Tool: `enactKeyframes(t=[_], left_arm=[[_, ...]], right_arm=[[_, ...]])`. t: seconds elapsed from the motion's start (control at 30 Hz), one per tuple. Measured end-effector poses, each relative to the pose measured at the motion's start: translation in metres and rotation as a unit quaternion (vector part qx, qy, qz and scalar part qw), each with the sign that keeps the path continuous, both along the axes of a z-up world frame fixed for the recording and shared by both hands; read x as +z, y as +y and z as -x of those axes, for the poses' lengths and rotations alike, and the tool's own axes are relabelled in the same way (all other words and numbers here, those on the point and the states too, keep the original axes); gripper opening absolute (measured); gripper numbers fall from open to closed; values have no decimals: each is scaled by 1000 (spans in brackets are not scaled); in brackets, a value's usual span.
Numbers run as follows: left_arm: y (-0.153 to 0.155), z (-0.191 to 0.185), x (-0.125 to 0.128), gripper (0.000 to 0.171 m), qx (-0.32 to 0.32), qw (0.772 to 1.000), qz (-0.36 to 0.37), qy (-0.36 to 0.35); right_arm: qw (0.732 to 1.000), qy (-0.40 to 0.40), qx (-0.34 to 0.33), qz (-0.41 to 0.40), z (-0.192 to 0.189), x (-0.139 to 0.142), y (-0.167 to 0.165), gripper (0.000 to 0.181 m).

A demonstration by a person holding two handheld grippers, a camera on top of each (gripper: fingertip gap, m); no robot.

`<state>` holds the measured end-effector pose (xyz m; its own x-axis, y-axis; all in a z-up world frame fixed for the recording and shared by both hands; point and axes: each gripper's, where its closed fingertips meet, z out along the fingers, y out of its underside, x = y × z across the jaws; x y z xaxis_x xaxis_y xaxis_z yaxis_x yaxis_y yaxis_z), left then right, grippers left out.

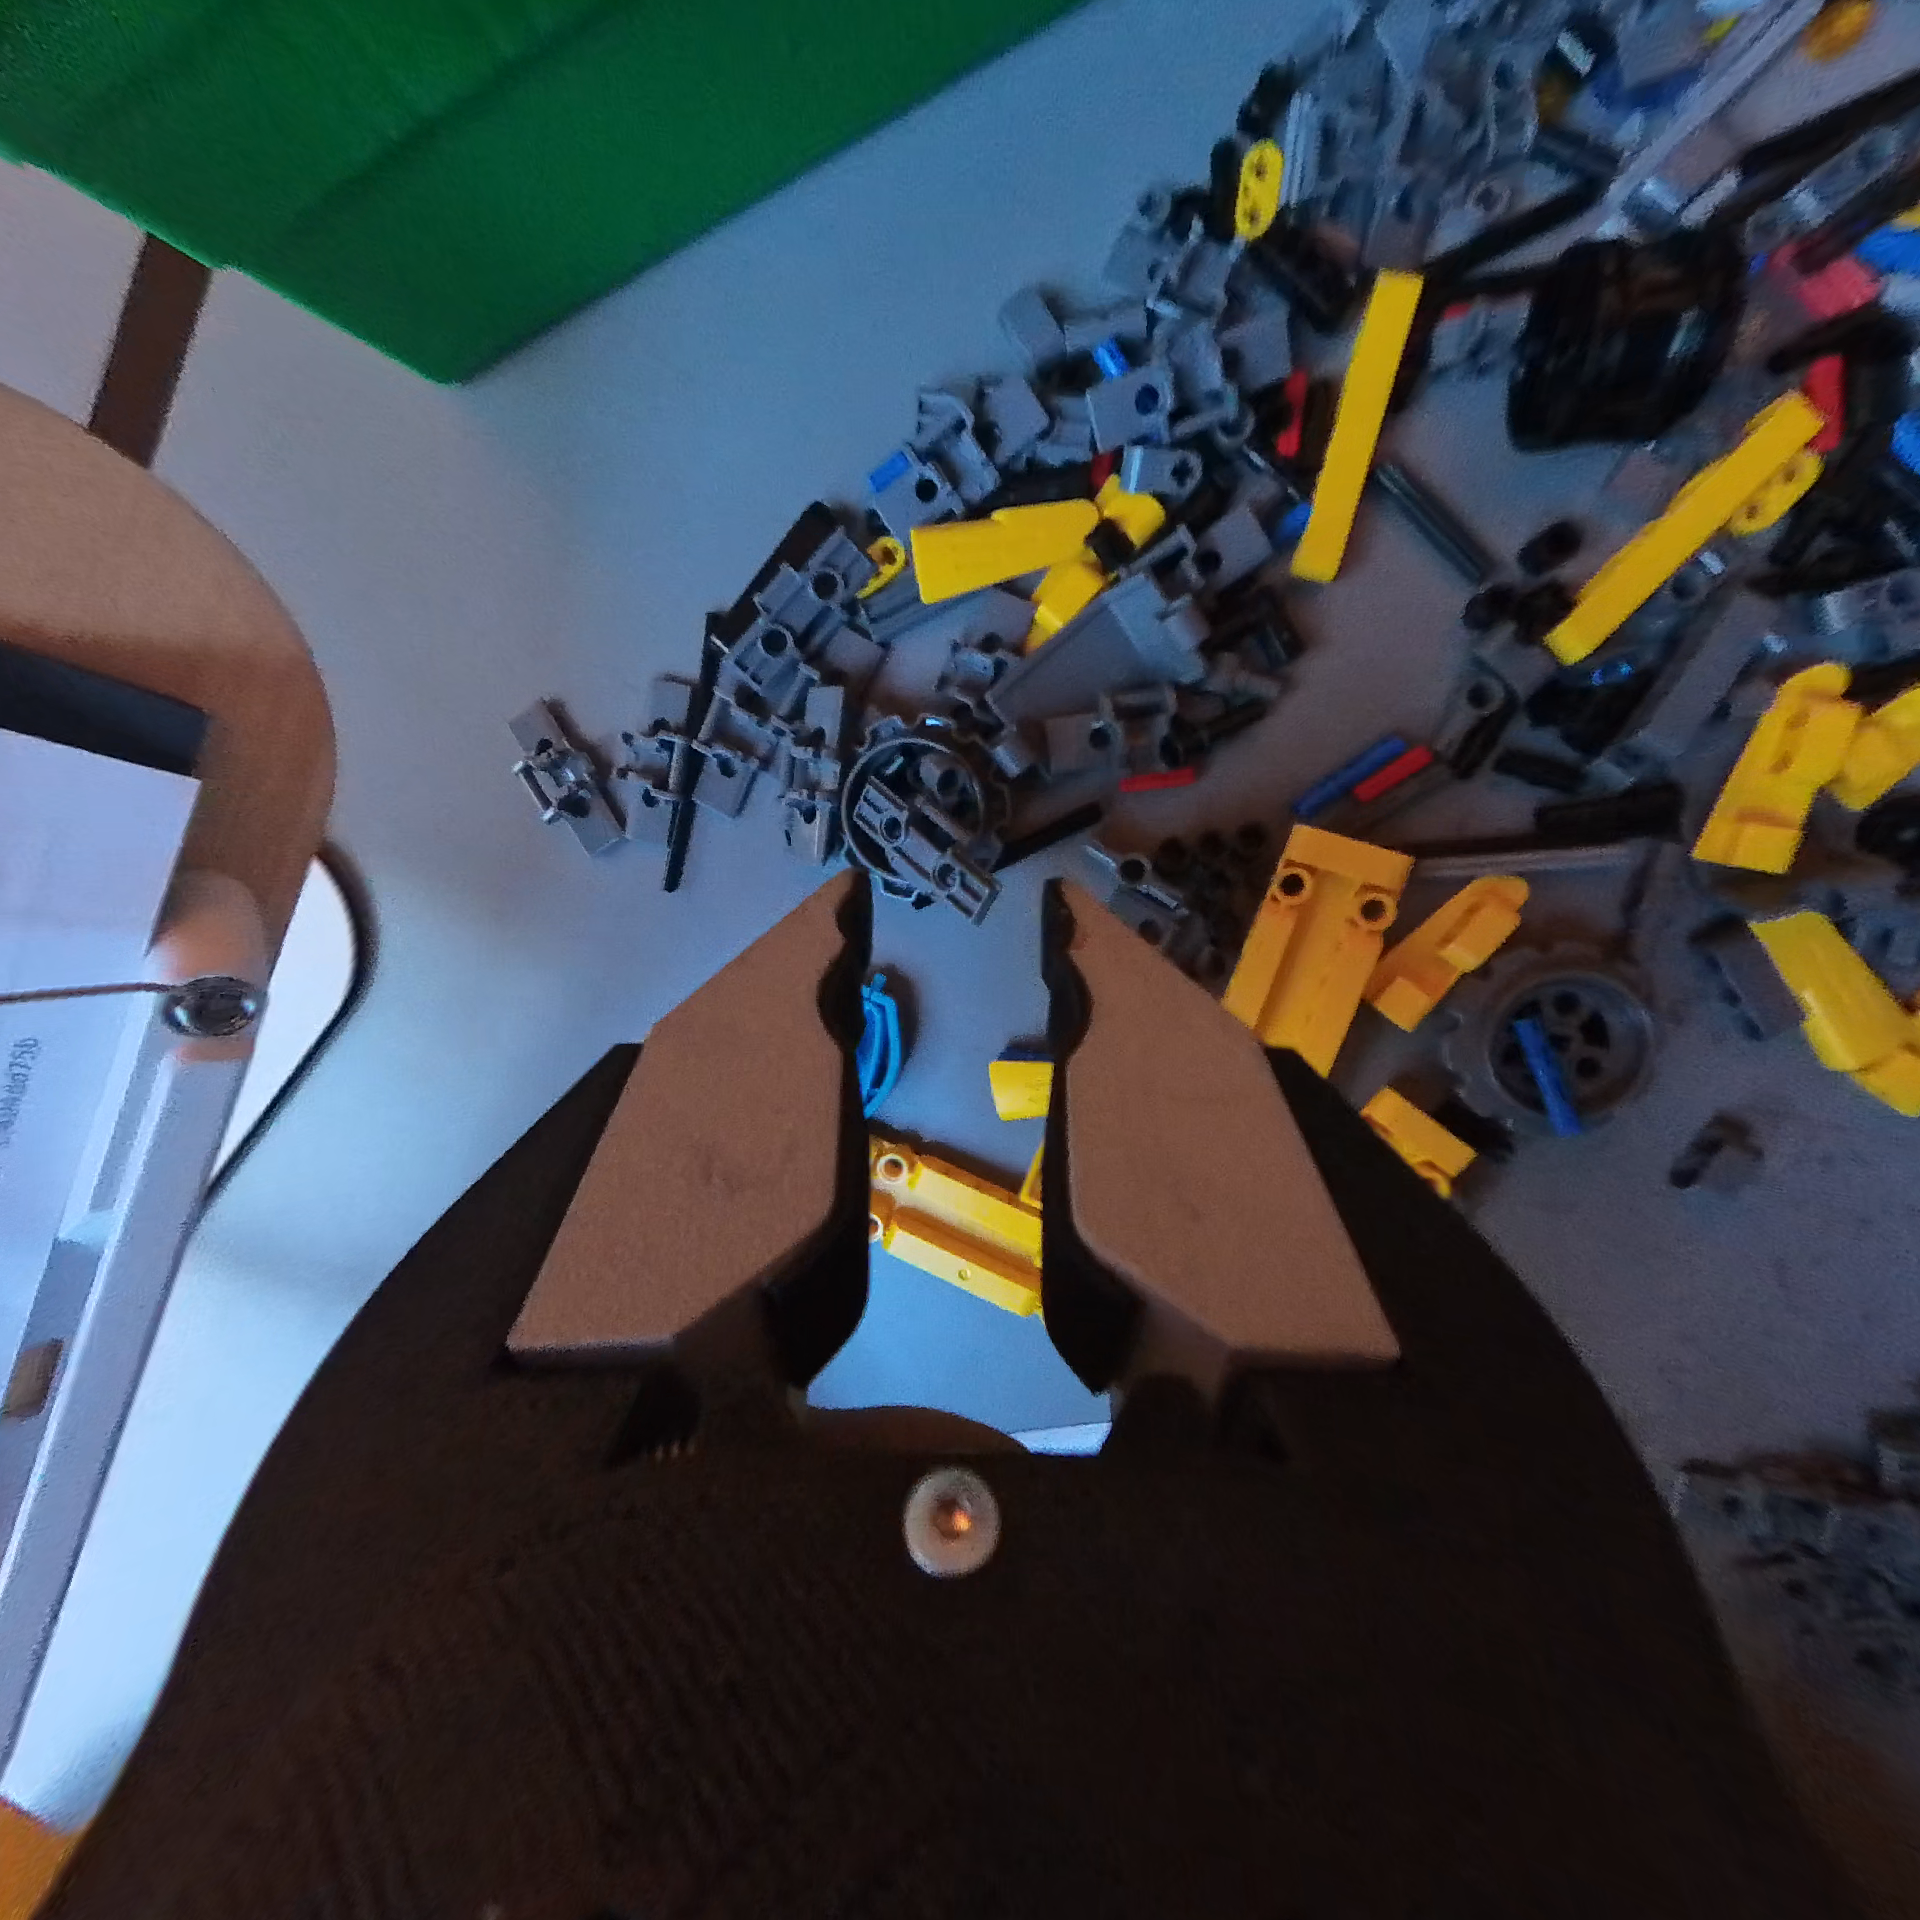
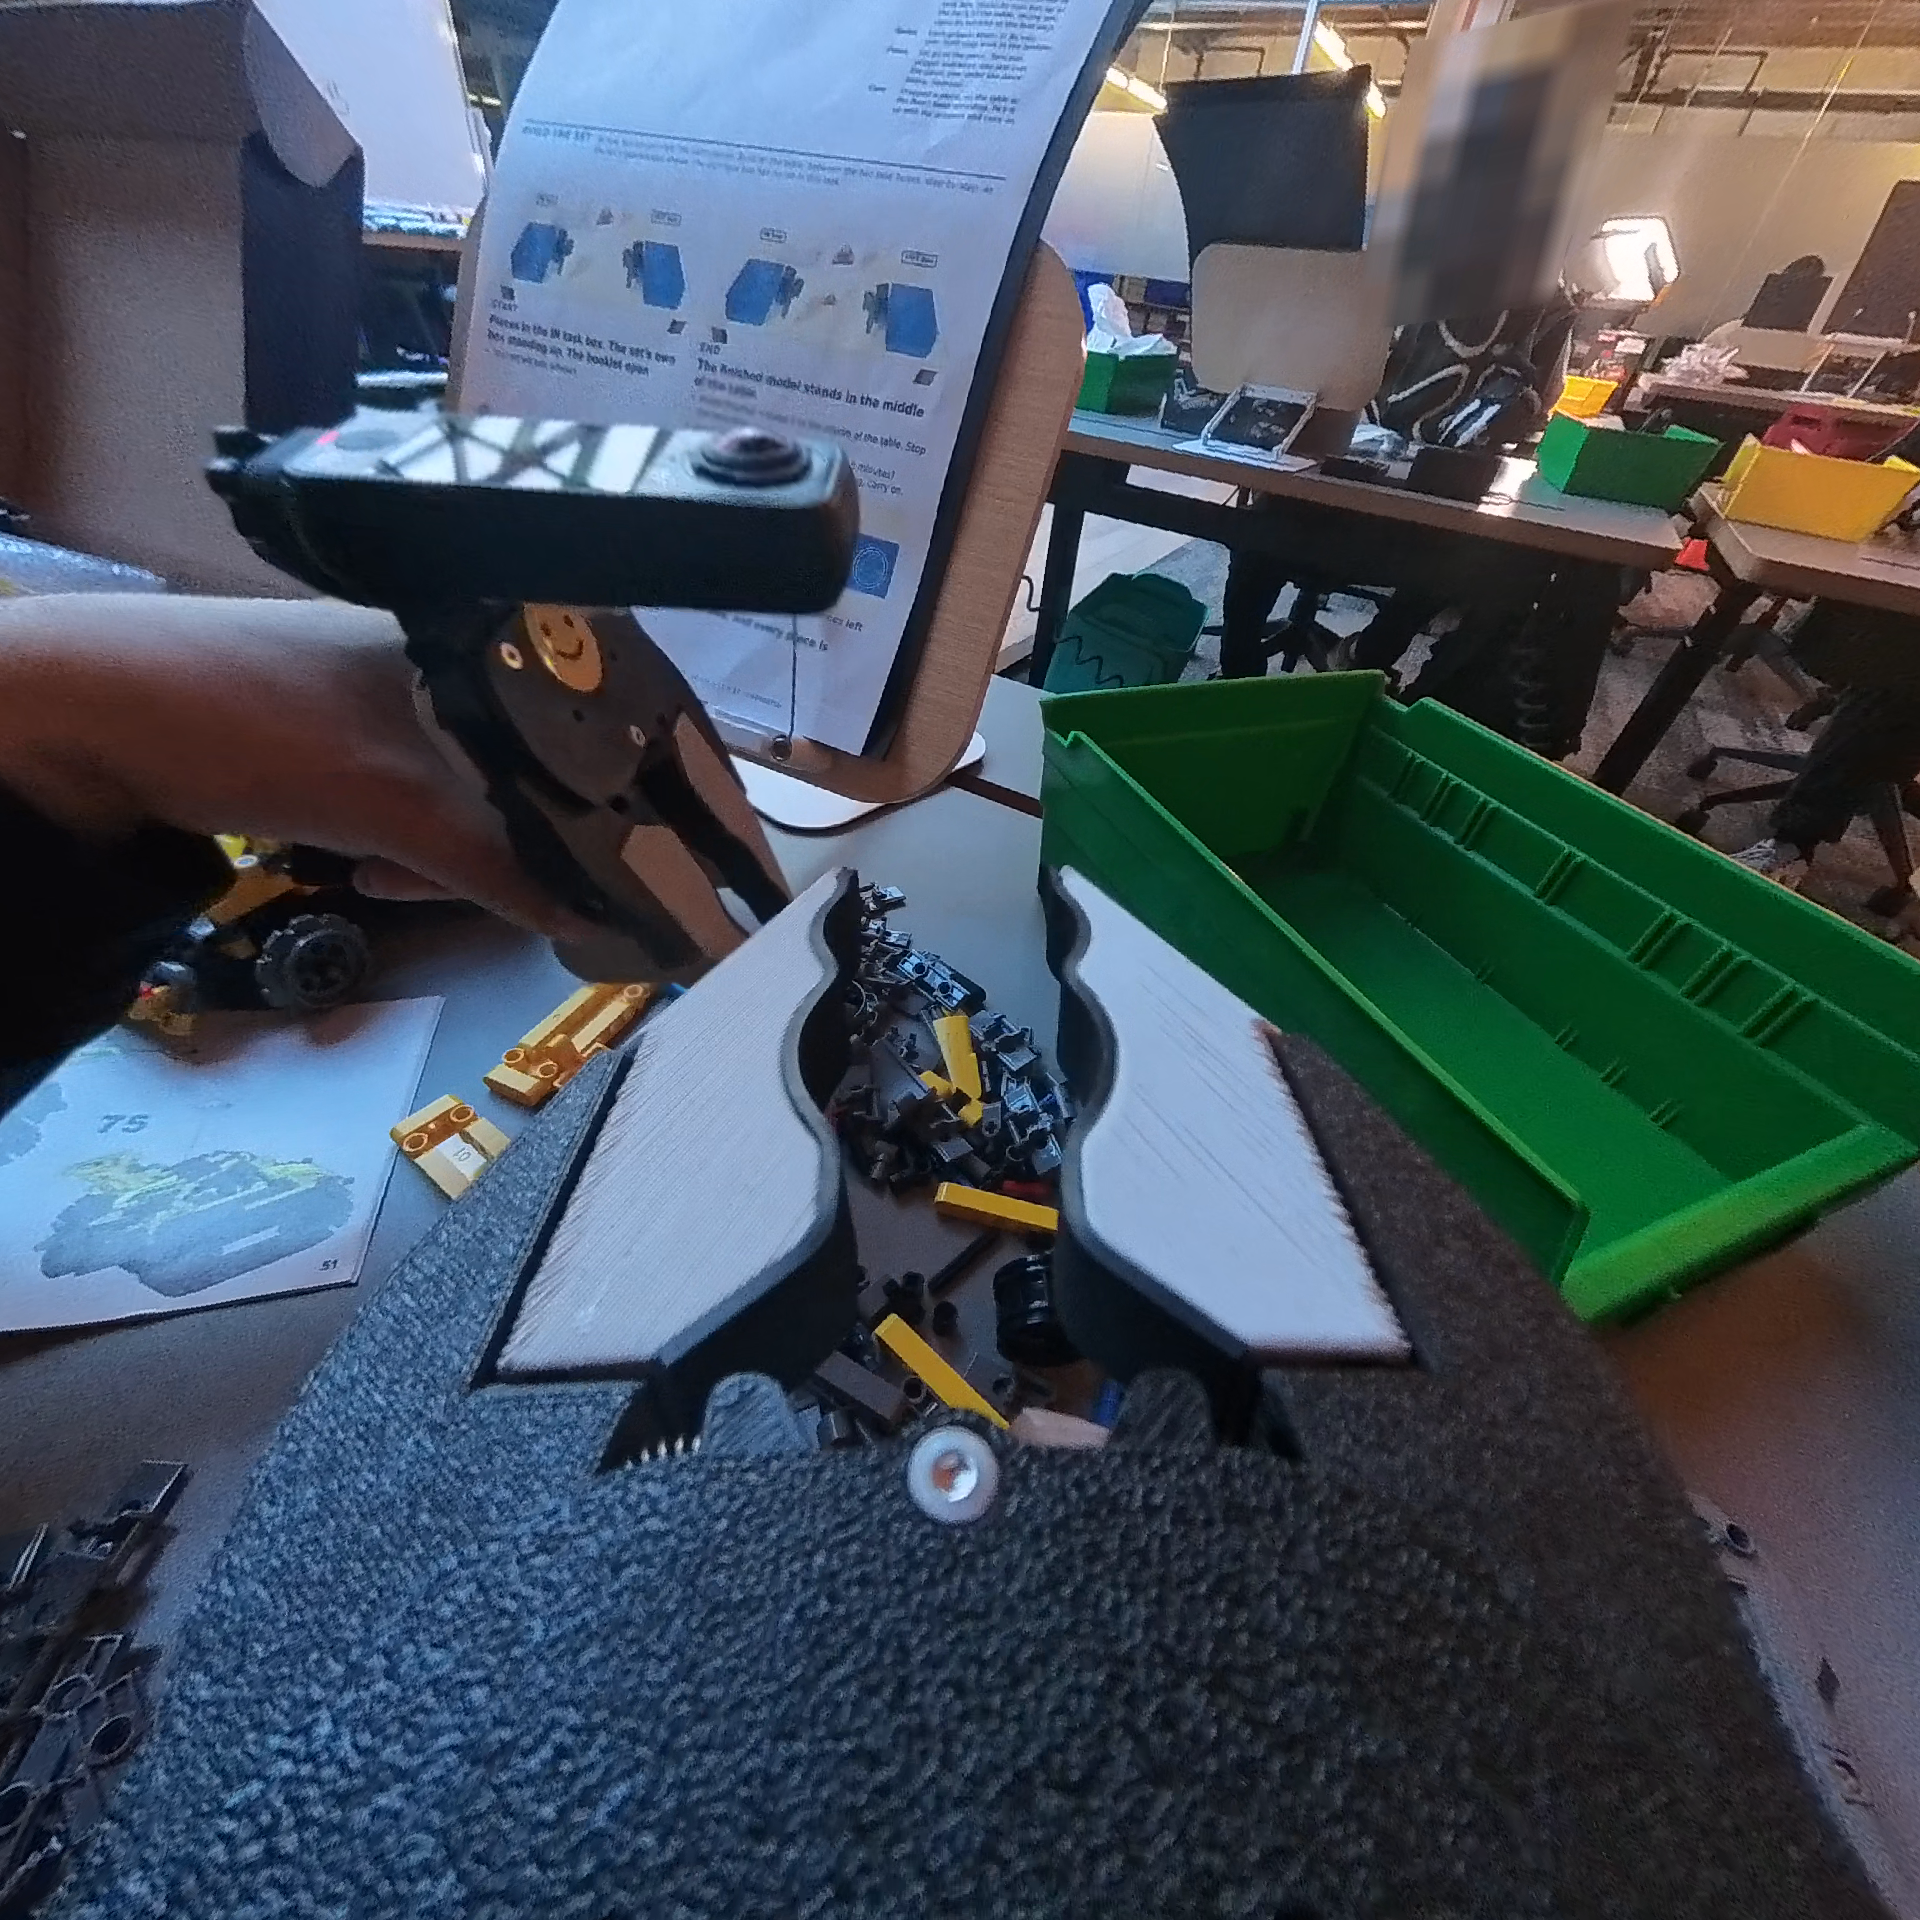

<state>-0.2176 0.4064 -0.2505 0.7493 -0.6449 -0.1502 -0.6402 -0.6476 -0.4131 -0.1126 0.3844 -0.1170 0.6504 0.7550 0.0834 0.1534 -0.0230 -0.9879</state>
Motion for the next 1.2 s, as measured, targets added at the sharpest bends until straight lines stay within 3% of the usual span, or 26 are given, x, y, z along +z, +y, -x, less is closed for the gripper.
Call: enactKeyframes(t=[0.13,0.23,0.4,0.5,0.63,0.73,0.83,1.1,1.2], left_arm=[[5,10,-11,29,1,999,-3,43],[11,7,-8,1,3,999,-18,31],[11,9,5,0,2,999,-35,21],[9,5,27,0,-4,998,-60,-2],[-5,-29,79,0,-55,986,-106,-114],[-25,-58,122,0,-136,956,-153,-208],[-54,-83,151,0,-207,919,-147,-302],[-129,-125,186,0,-373,831,-104,-400],[-146,-135,188,0,-406,814,-91,-405]], right_arm=[[1000,-1,0,1,1,-1,1,35],[1000,1,1,4,0,-1,1,35],[1000,2,5,8,1,-3,1,34],[1000,5,15,11,4,-3,0,34],[995,20,95,30,20,-2,-18,39],[986,29,165,20,25,9,-40,39],[987,17,159,-3,2,22,-51,39],[981,11,194,11,-47,47,-97,24],[975,31,217,22,-51,56,-116,19]])
